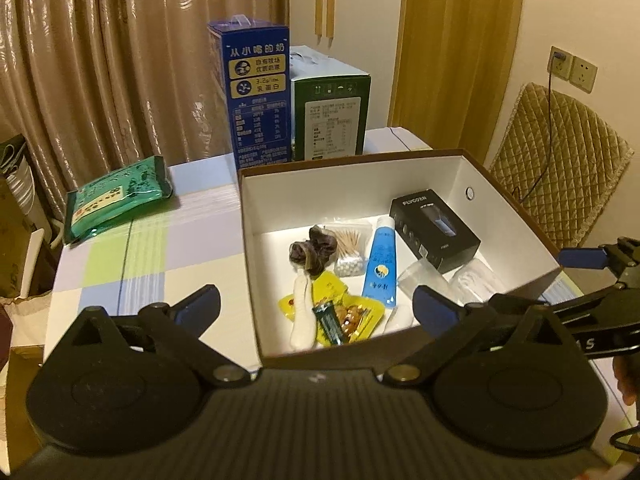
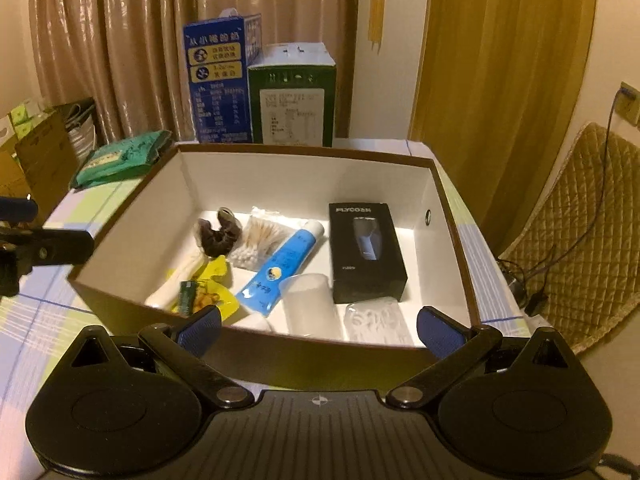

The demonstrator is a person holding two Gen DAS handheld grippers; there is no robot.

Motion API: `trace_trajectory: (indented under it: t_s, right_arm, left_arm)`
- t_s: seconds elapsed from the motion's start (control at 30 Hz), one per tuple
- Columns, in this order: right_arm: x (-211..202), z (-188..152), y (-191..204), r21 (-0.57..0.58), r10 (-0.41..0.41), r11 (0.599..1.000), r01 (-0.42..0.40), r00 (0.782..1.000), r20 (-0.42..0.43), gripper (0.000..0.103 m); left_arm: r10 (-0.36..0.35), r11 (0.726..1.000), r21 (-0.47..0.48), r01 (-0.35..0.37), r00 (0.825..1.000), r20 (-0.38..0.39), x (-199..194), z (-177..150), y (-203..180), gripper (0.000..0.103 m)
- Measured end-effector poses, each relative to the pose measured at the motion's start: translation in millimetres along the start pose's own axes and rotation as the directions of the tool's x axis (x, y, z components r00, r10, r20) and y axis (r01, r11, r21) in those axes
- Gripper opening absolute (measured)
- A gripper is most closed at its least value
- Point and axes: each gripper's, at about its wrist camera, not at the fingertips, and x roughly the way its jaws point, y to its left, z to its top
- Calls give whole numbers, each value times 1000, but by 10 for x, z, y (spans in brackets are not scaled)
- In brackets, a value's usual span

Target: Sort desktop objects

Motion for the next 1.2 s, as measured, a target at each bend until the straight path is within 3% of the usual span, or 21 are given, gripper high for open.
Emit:
trace_trajectory:
  t_s: [0.5,1.2]
  right_arm:
    - [-555,-240,177,9,38,999,-38,999,30,101]
    - [-1013,-654,-222,-57,172,983,-172,985,0,101]
  left_arm:
    - [53,998,-22,-53,998,-16,-549,-352,-21,101]
    - [199,972,-118,-205,978,-58,-1044,-803,-715,101]
